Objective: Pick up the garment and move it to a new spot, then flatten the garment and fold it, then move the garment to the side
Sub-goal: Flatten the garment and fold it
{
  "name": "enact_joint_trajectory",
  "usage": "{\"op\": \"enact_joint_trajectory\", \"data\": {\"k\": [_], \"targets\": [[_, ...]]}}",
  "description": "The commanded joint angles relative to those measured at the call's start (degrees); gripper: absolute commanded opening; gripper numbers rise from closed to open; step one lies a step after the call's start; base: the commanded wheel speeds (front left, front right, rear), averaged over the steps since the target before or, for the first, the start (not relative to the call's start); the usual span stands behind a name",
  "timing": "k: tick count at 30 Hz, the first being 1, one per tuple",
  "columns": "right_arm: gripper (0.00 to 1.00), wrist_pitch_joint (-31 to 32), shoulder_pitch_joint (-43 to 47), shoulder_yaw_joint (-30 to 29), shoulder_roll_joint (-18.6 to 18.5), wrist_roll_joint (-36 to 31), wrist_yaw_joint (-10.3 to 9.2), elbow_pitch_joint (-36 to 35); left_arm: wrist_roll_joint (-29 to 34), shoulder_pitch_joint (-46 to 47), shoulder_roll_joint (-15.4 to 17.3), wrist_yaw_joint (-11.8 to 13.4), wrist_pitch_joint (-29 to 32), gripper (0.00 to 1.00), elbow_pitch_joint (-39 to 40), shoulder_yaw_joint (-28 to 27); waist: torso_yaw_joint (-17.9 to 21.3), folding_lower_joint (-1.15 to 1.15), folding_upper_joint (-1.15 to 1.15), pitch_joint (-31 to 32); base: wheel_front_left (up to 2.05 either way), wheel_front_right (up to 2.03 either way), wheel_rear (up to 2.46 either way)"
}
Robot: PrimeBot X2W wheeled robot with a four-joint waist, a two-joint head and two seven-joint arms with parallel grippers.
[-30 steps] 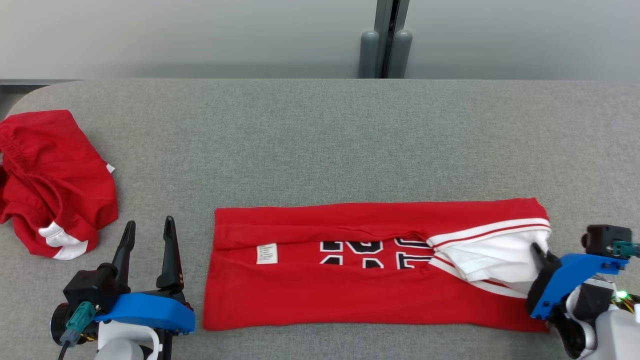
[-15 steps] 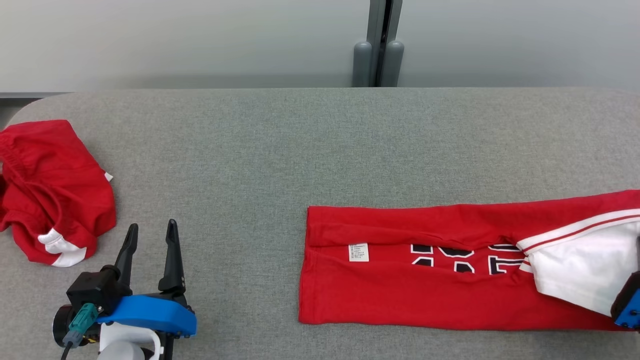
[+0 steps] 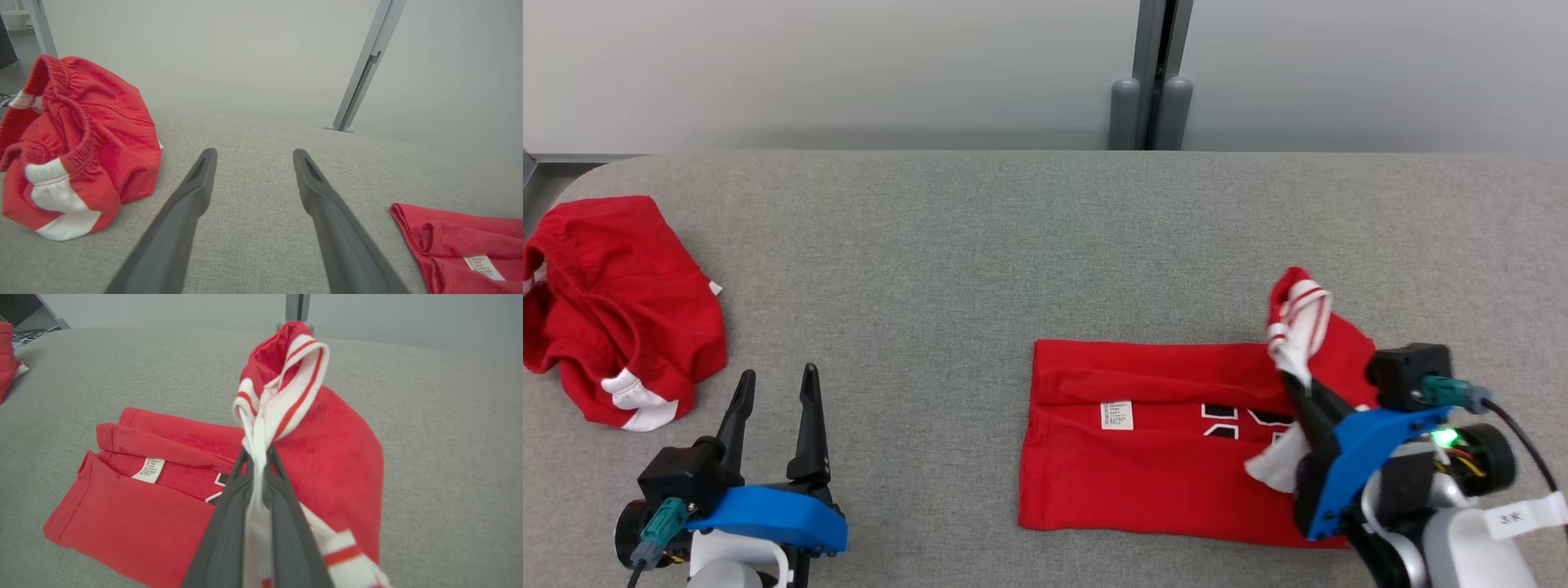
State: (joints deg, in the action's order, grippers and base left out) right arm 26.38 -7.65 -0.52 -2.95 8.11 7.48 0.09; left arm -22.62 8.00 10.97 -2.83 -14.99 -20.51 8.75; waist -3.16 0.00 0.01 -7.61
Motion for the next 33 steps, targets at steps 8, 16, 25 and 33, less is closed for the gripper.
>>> {"op": "enact_joint_trajectory", "data": {"k": [8, 16, 25, 33], "targets": [[0.0, -3.6, -9.0, 13.0, 0.0, 6.9, 0.03, 12.4, 0.6, 1.8, -0.2, -0.7, -0.3, 1.0, -0.6, 0.7, -1.6, 0.0, -0.01, -1.0, 0.0, 0.0, 0.0], [0.0, -6.8, -17.1, 22.6, 0.0, 11.5, 0.03, 24.5, 0.9, 3.0, -0.6, -1.1, -0.3, 1.0, -0.9, 1.1, -3.2, 0.0, -0.01, -2.0, 0.0, 0.0, 0.0], [1.0, -9.6, -21.2, 28.6, 0.0, 18.9, 0.03, 32.1, 1.1, 3.5, -1.2, -1.4, -0.3, 1.0, -1.6, 1.4, -4.1, 0.0, -0.01, -2.1, 0.0, 0.0, 0.0], [1.0, -15.6, -23.2, 32.5, 0.0, 29.9, 0.03, 30.9, 1.2, 2.8, -1.1, -1.4, -0.2, 1.0, -1.8, 0.4, -3.4, 0.0, -0.01, -1.5, 0.0, 0.0, 0.0]]}}
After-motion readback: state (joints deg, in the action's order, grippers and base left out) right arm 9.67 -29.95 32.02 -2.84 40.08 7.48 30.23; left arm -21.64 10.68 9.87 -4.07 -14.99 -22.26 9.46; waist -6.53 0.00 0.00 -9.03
